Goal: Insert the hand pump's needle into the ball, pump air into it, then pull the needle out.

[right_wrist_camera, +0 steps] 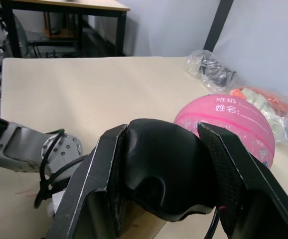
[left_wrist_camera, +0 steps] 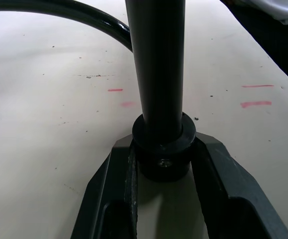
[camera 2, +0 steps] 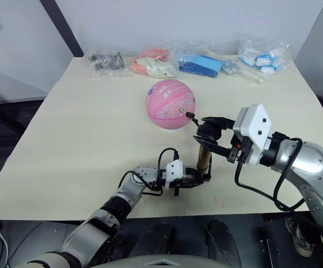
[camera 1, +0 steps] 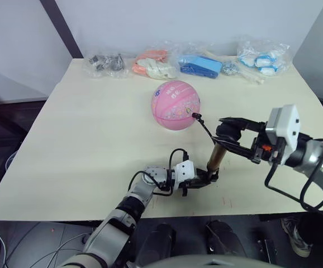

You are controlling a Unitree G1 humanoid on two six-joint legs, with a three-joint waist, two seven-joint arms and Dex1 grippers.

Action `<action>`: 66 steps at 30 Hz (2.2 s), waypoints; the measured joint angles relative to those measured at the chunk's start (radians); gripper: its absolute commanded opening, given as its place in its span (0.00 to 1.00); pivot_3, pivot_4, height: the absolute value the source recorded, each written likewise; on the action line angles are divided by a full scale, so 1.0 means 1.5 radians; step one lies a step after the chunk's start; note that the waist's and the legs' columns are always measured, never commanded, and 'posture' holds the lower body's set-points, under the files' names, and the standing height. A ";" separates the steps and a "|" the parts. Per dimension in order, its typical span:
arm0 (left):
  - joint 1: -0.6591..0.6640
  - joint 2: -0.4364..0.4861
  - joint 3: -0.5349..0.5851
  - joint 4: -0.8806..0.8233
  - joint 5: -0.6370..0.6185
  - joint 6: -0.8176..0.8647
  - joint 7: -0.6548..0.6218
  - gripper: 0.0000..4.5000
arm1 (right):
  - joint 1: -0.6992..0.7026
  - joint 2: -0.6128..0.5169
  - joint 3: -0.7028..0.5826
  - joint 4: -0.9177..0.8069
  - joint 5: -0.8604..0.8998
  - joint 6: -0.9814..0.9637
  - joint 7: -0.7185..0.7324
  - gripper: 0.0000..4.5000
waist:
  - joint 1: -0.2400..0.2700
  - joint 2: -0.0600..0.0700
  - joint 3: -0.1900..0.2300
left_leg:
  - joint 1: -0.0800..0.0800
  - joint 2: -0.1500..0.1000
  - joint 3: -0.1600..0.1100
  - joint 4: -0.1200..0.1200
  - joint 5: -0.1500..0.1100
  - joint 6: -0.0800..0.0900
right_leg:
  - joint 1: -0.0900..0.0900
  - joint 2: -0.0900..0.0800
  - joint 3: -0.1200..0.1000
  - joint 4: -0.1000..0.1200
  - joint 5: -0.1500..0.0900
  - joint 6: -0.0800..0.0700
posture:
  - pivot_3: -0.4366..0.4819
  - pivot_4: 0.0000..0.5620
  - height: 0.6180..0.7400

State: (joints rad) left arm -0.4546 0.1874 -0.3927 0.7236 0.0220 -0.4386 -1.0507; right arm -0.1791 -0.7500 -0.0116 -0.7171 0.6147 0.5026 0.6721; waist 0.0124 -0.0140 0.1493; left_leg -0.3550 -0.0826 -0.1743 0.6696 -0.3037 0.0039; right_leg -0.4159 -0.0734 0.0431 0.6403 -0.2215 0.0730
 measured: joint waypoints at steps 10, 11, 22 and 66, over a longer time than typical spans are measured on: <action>0.000 0.002 0.000 -0.002 0.000 0.005 -0.002 0.25 | 0.075 0.073 0.081 0.058 -0.131 -0.109 -0.003 0.40 | -0.001 0.000 0.000 | 0.002 0.000 0.000 0.000 0.000 -0.001 | 0.001 0.001 0.001 0.000 0.000 0.000 | 0.48 0.27 1.00; 0.000 0.002 0.000 -0.003 0.000 0.007 -0.001 0.25 | 0.083 0.074 0.089 0.067 -0.149 -0.123 -0.003 0.40 | -0.001 0.000 0.000 | 0.002 0.000 0.000 0.000 0.000 -0.001 | 0.001 0.001 0.001 0.000 0.000 0.000 | 0.48 0.27 1.00; 0.001 0.001 0.000 -0.007 -0.004 0.012 -0.004 0.25 | 0.039 0.057 0.067 0.082 -0.117 -0.059 0.020 0.40 | 0.000 0.000 0.000 | 0.002 0.000 0.000 0.000 0.000 0.000 | 0.002 0.001 0.001 0.000 0.000 0.000 | 0.48 0.27 1.00; 0.003 0.001 0.000 -0.012 0.000 0.013 0.003 0.25 | -0.033 -0.016 -0.043 0.011 0.054 -0.012 0.035 0.40 | -0.001 0.000 0.000 | -0.001 0.000 0.000 0.000 0.000 -0.001 | -0.002 0.000 0.000 0.001 0.000 0.000 | 0.48 0.27 1.00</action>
State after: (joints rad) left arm -0.4498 0.1889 -0.3922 0.7061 0.0218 -0.4194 -1.0469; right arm -0.2289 -0.7747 -0.0763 -0.7009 0.6962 0.4846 0.7248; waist 0.0115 -0.0136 0.1492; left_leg -0.3568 -0.0823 -0.1737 0.6698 -0.3032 0.0031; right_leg -0.4184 -0.0736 0.0436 0.6413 -0.2213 0.0729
